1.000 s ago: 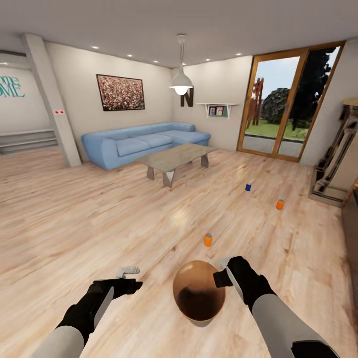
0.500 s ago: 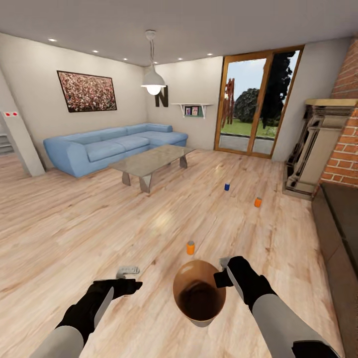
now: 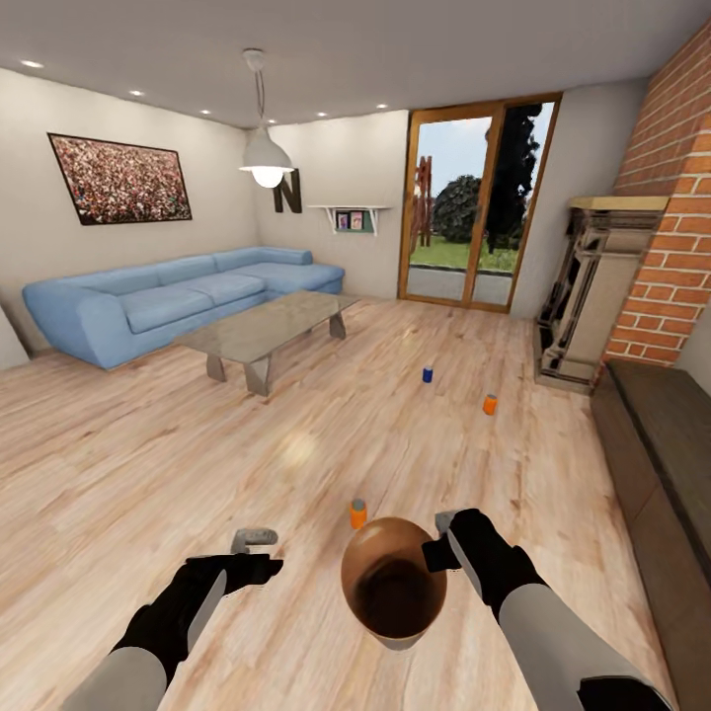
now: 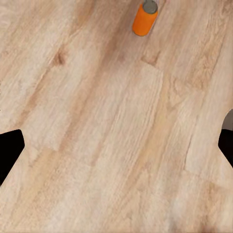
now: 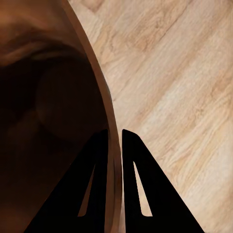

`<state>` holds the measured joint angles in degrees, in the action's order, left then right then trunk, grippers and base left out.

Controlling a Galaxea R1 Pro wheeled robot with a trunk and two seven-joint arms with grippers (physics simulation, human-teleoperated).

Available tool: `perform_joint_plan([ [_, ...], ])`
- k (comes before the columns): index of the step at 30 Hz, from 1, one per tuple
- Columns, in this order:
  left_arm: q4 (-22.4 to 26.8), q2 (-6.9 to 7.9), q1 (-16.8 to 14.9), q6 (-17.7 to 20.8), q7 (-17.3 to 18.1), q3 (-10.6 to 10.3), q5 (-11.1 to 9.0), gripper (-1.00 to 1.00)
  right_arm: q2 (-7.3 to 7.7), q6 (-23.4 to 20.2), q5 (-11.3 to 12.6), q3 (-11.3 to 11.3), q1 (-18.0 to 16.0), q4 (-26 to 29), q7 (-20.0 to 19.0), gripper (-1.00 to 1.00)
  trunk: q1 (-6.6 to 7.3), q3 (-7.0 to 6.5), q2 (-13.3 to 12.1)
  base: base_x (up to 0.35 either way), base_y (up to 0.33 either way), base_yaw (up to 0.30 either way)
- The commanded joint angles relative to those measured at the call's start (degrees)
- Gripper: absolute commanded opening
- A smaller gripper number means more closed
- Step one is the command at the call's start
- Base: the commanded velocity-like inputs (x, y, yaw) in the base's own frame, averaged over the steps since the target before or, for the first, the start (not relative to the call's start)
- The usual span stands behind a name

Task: Put the three can of soda from the living room inside the tash can in the kitchen.

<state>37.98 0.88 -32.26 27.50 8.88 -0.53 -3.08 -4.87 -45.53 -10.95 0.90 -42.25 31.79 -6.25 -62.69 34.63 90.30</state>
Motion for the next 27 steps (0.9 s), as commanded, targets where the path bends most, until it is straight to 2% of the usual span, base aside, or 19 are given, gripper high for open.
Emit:
perform_joint_plan([
  [1, 0.0, 0.0, 0.0, 0.0, 0.0, 0.0, 0.0, 1.0, -0.03, 0.0, 0.7, 0.0, 0.0, 0.0, -0.3, -1.0, 0.0, -0.01, 0.0, 0.345, 0.085, -0.019],
  [9, 0.0, 0.0, 0.0, 0.0, 0.0, 0.0, 0.0, 1.0, -0.03, 0.0, 0.8, -0.1, 0.0, 0.0, -0.3, -1.0, 0.0, -0.01, 0.0, 0.345, 0.088, -0.056],
  [27, 0.0, 0.0, 0.1, -0.2, 0.0, -0.1, 0.0, 1.0, -0.05, 0.0, 0.8, -0.1, 0.0, 0.0, -0.3, -1.0, 0.0, -0.01, 0.0, 0.345, 0.089, -0.253],
])
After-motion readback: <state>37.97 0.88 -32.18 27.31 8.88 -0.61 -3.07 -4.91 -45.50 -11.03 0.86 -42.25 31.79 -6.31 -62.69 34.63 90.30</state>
